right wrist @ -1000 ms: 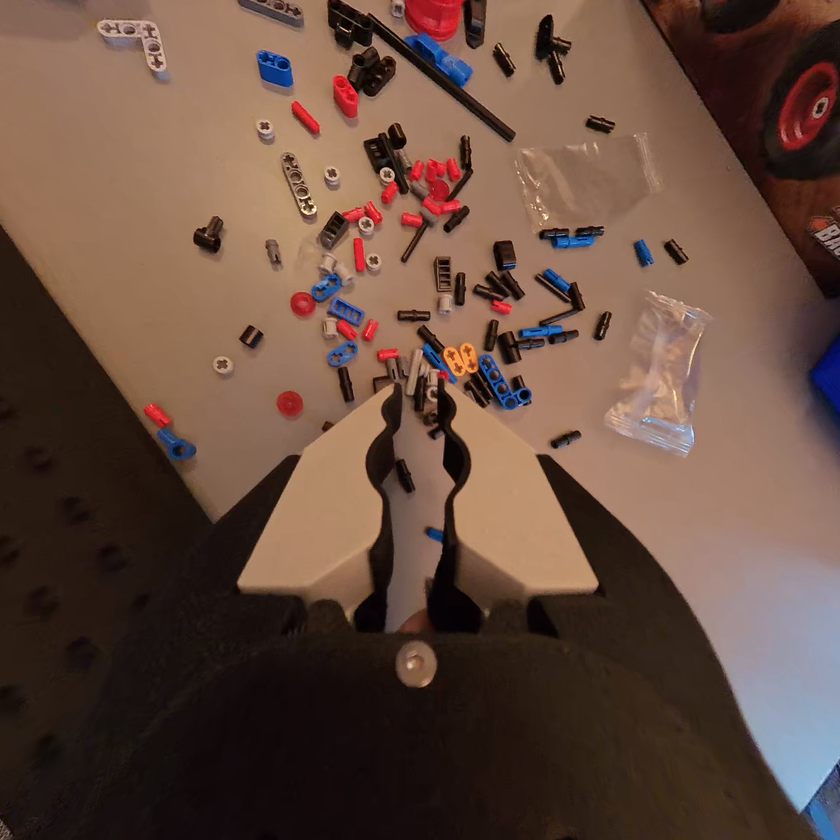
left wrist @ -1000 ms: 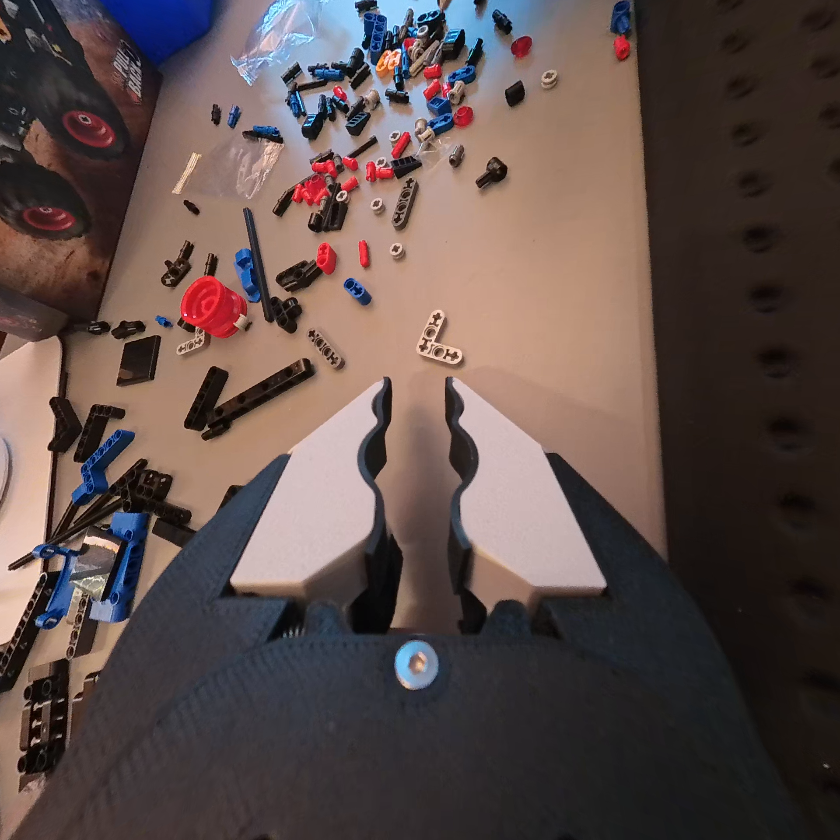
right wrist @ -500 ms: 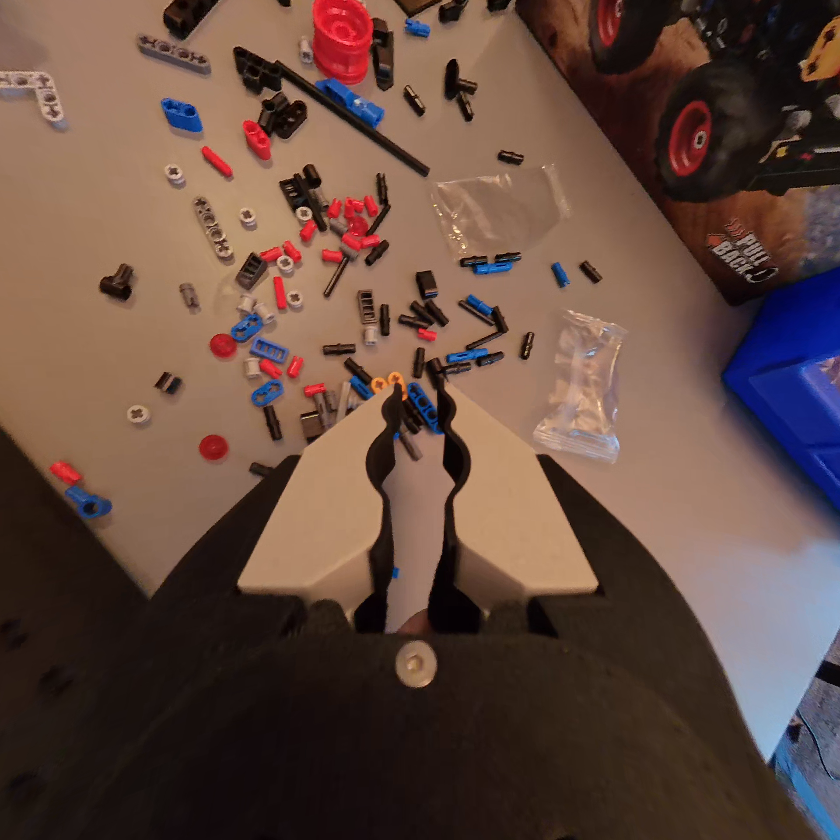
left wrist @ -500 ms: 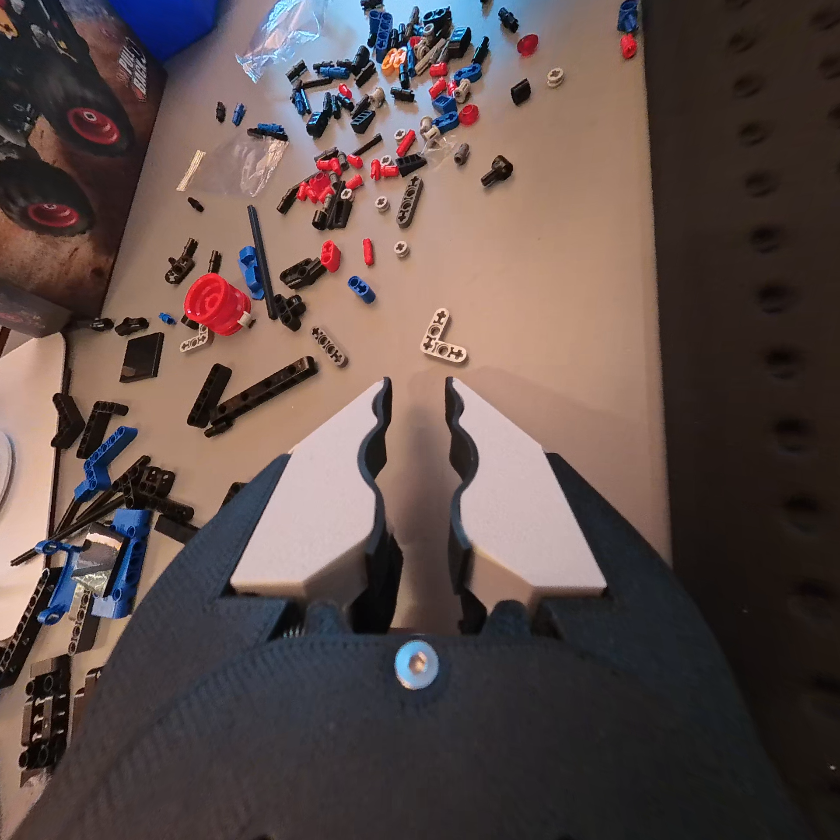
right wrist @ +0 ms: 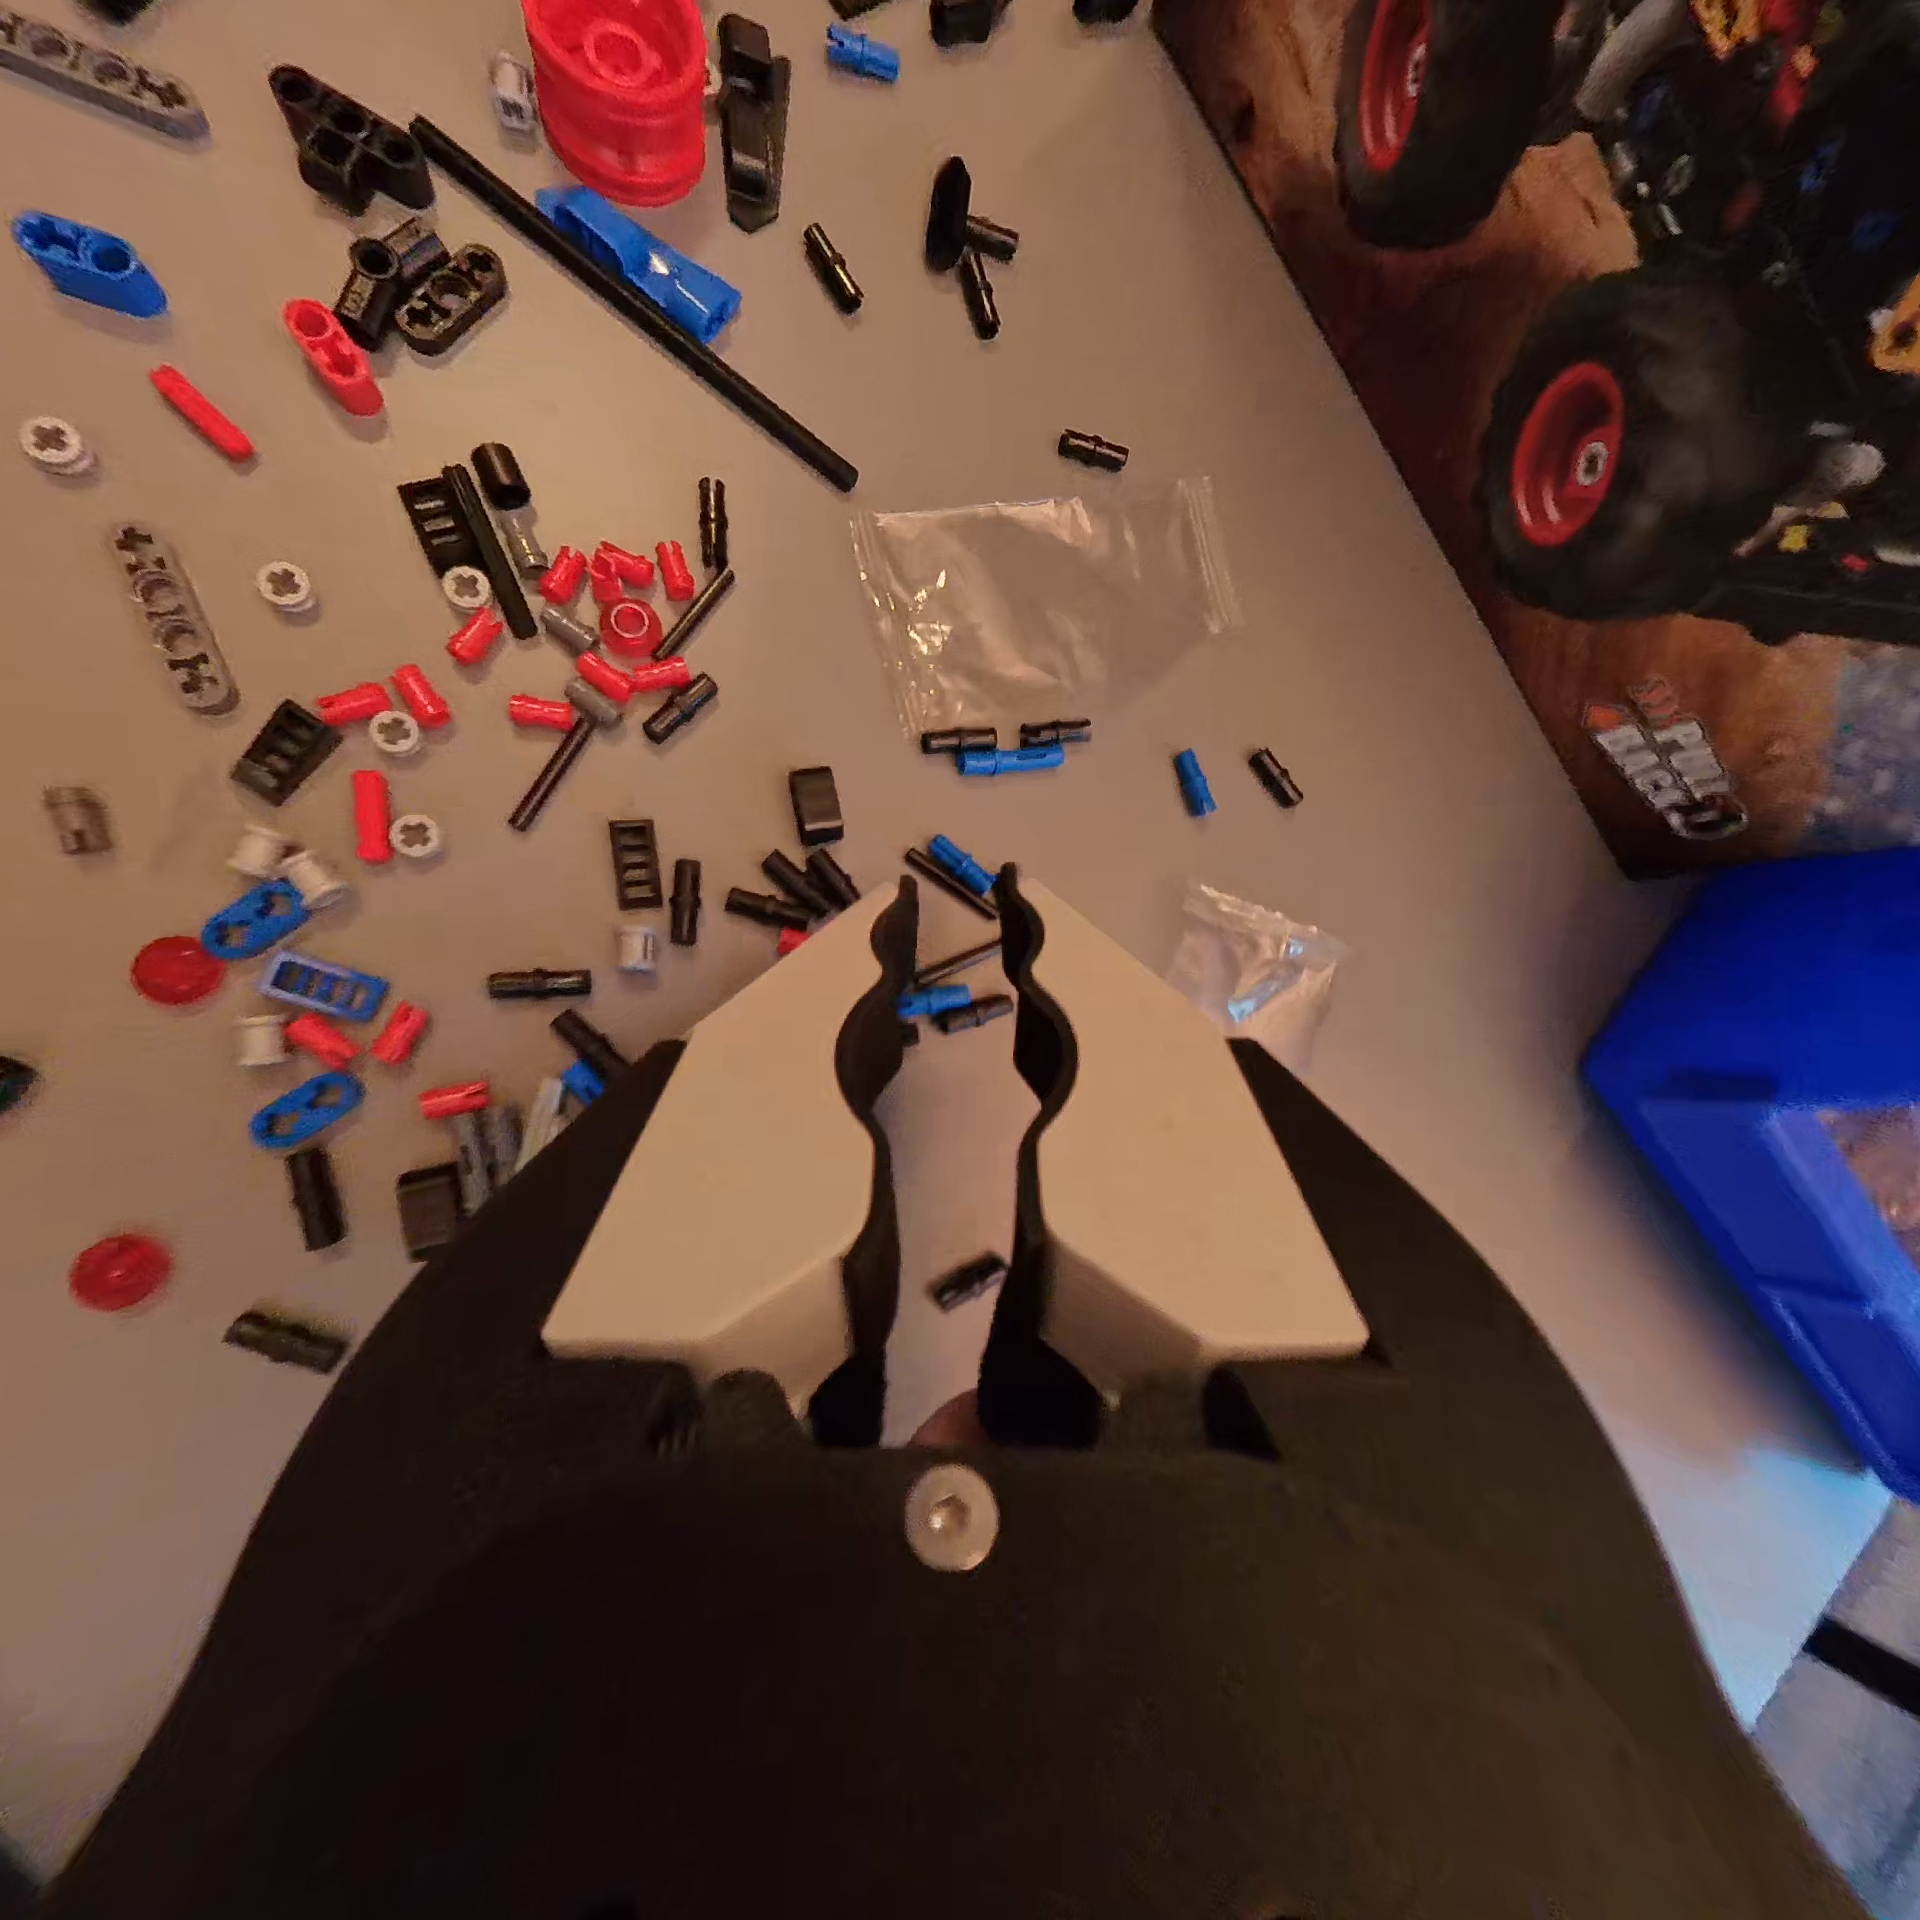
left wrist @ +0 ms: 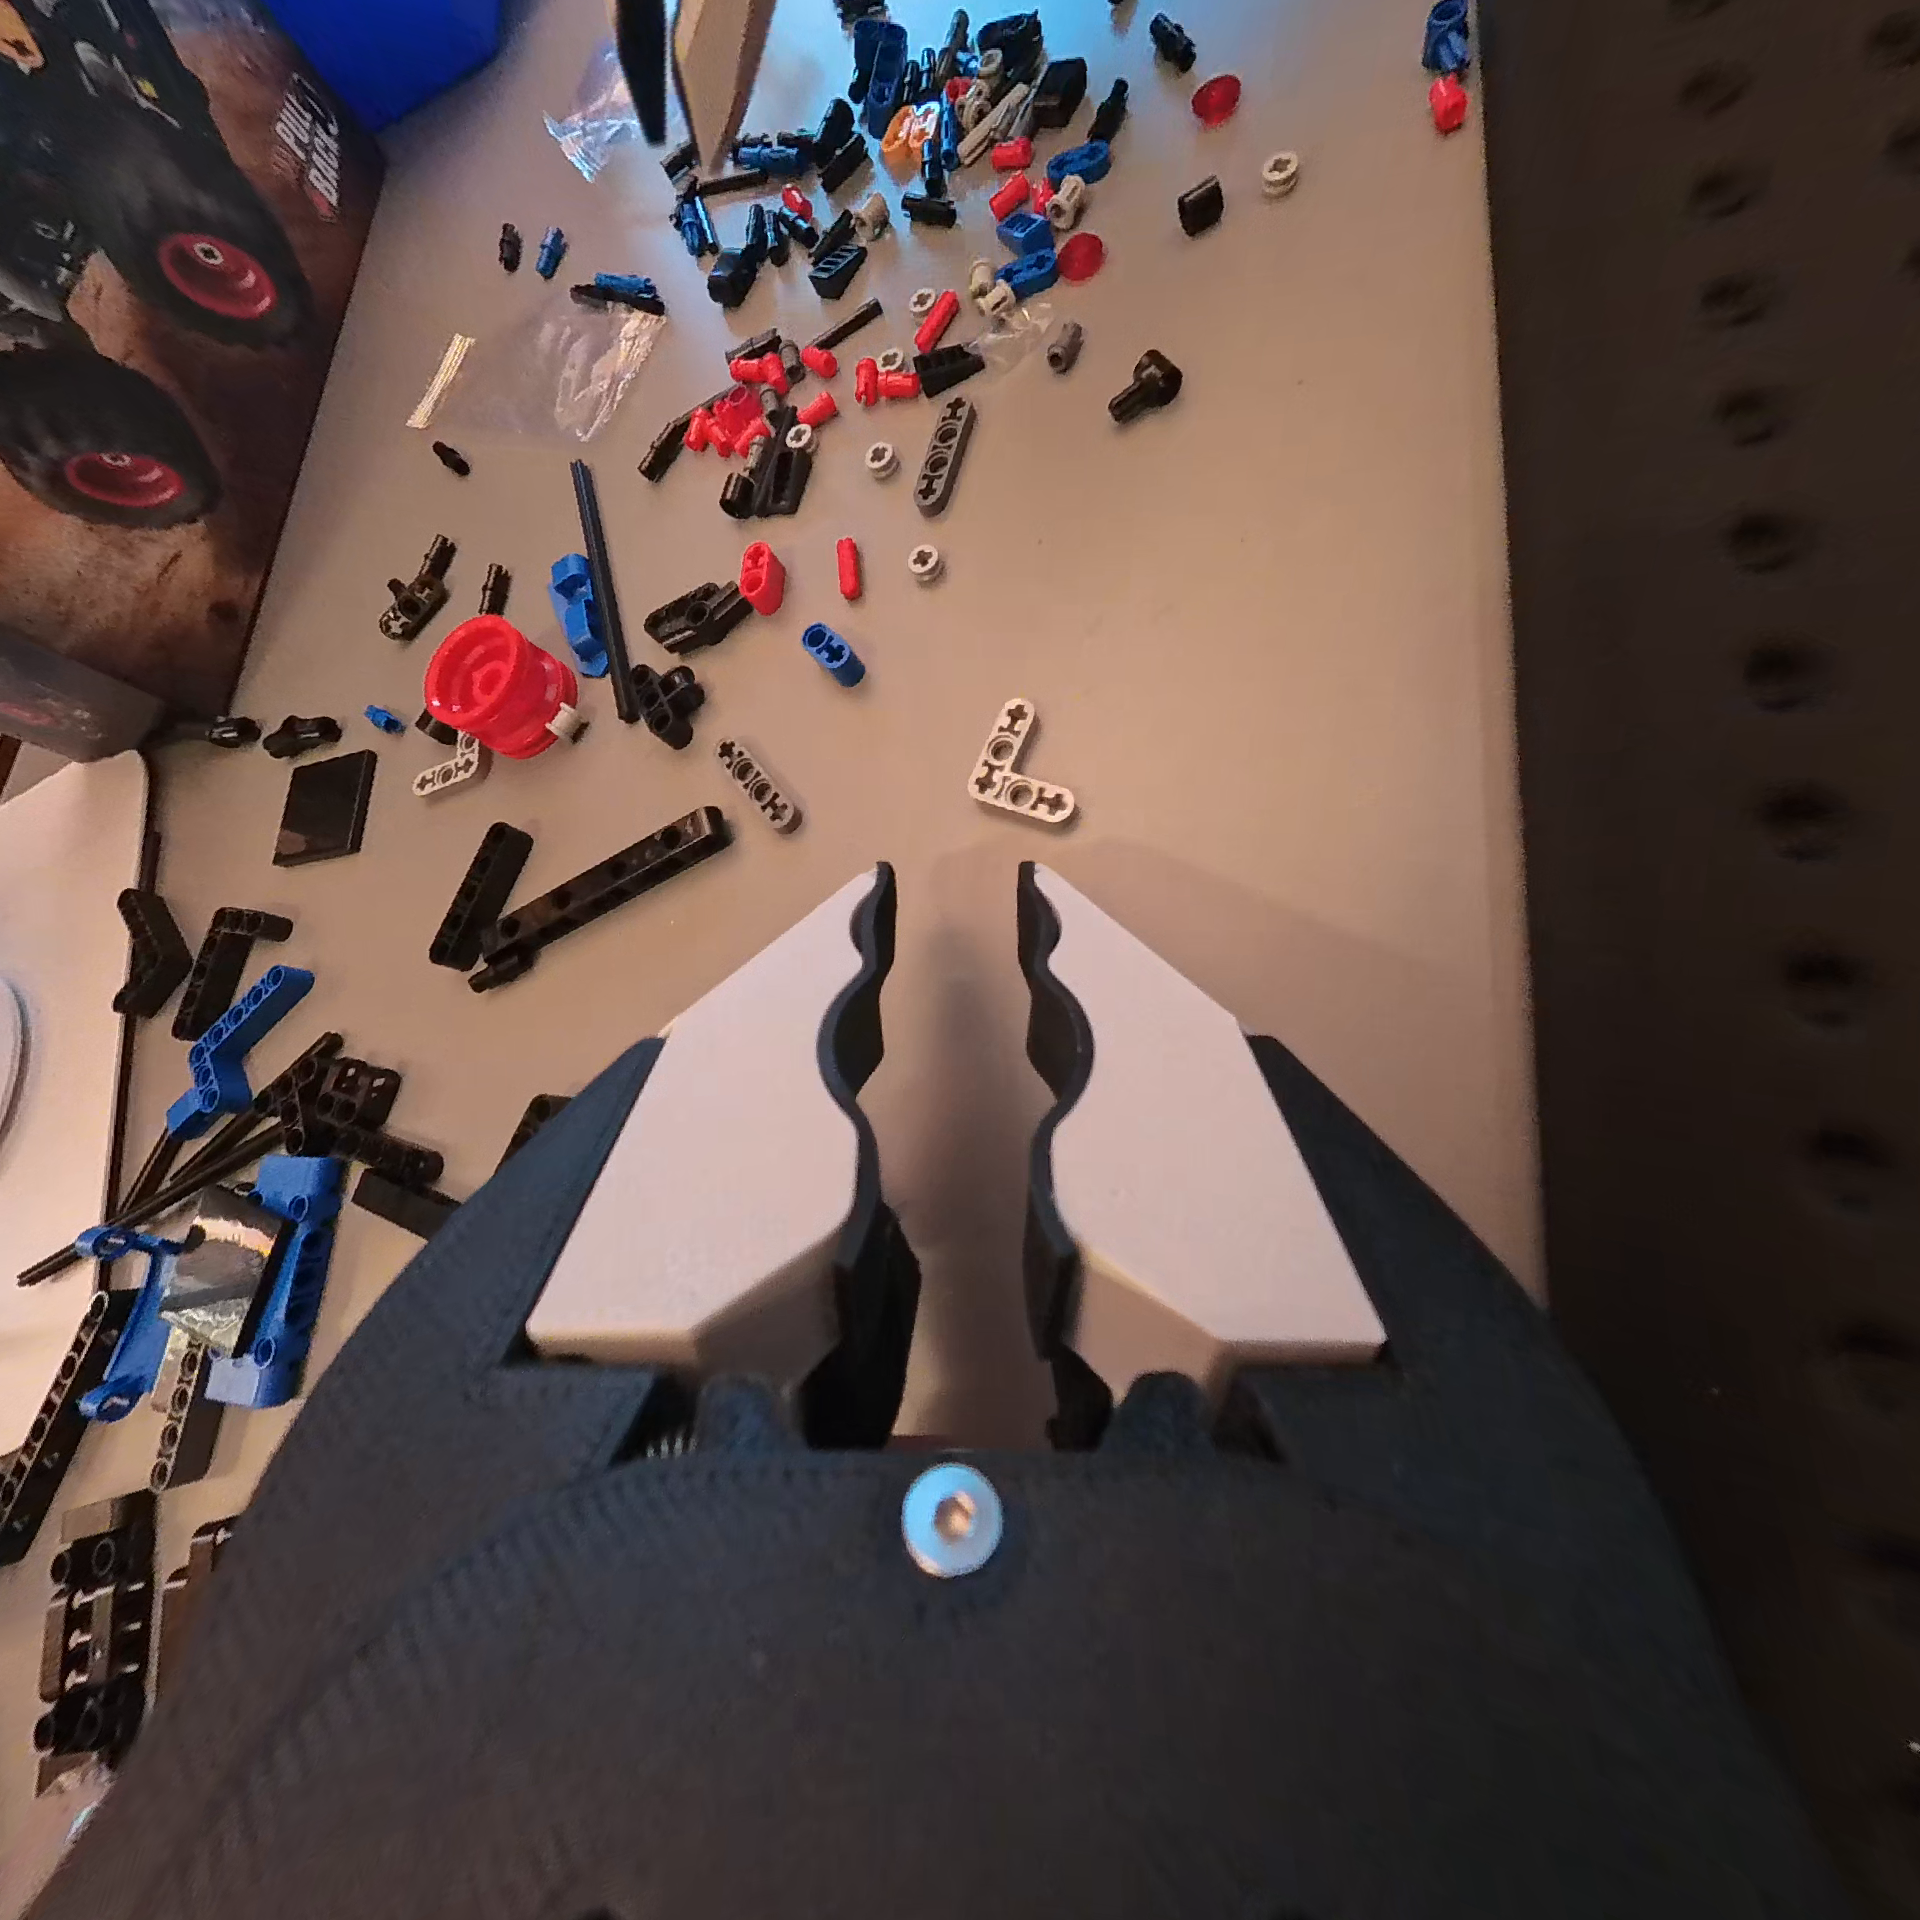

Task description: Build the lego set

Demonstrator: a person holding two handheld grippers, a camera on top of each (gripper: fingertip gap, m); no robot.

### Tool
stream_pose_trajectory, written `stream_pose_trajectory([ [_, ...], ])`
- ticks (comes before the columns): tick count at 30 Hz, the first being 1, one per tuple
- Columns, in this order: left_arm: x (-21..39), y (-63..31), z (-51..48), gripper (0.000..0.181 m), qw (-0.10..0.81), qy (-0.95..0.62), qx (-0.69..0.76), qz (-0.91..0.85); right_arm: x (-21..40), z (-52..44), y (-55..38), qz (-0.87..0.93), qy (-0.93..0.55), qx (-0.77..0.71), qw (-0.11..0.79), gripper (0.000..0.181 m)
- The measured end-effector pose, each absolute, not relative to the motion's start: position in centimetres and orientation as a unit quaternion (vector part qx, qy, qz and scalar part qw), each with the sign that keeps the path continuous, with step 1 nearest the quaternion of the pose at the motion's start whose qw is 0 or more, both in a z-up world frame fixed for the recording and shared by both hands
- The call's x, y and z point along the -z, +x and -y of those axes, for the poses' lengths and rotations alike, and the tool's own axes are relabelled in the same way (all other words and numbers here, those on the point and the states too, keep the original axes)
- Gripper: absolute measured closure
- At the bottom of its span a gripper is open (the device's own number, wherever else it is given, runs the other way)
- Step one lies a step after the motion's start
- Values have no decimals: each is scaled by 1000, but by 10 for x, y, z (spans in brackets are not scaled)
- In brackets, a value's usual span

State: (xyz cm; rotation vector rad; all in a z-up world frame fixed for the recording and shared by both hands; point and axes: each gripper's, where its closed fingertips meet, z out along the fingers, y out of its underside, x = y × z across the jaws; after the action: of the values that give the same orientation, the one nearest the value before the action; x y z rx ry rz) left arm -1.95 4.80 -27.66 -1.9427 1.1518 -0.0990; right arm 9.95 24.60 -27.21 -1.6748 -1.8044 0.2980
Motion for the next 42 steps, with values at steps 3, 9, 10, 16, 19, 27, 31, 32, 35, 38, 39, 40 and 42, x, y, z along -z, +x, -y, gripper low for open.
stream_pose_trajectory([
  [3, 277, -20, -48, 161, 427, -777, 40, -461, 284, -253, 96, 706, -631, -115, 299, 172],
  [9, 277, -18, -47, 161, 426, -776, 45, -463, 288, -254, 92, 719, -624, -159, 262, 178],
  [10, 277, -18, -47, 161, 425, -776, 45, -463, 288, -253, 92, 720, -624, -167, 256, 179],
  [16, 278, -18, -47, 161, 423, -777, 48, -464, 285, -257, 91, 698, -647, -206, 230, 169],
  [19, 278, -17, -48, 161, 424, -777, 49, -463, 286, -256, 88, 686, -656, -219, 227, 170],
  [27, 278, -17, -47, 161, 423, -776, 51, -465, 289, -260, 86, 646, -688, -252, 215, 179],
  [31, 278, -17, -47, 161, 423, -776, 50, -465, 288, -260, 86, 648, -685, -255, 216, 179],
  [32, 278, -17, -47, 161, 423, -776, 49, -465, 288, -260, 85, 649, -683, -255, 219, 180],
  [35, 278, -17, -48, 161, 425, -776, 49, -464, 281, -257, 83, 648, -676, -264, 232, 180],
  [38, 273, -17, -50, 160, 436, -773, 48, -458, 271, -250, 83, 648, -668, -270, 246, 180],
  [39, 271, -17, -51, 160, 441, -772, 48, -456, 267, -246, 83, 651, -663, -272, 251, 180],
  [40, 269, -18, -52, 160, 445, -770, 45, -454, 262, -240, 82, 654, -658, -273, 256, 179],
  [42, 265, -19, -55, 157, 458, -767, 37, -448, 251, -224, 79, 661, -643, -282, 266, 180],
])
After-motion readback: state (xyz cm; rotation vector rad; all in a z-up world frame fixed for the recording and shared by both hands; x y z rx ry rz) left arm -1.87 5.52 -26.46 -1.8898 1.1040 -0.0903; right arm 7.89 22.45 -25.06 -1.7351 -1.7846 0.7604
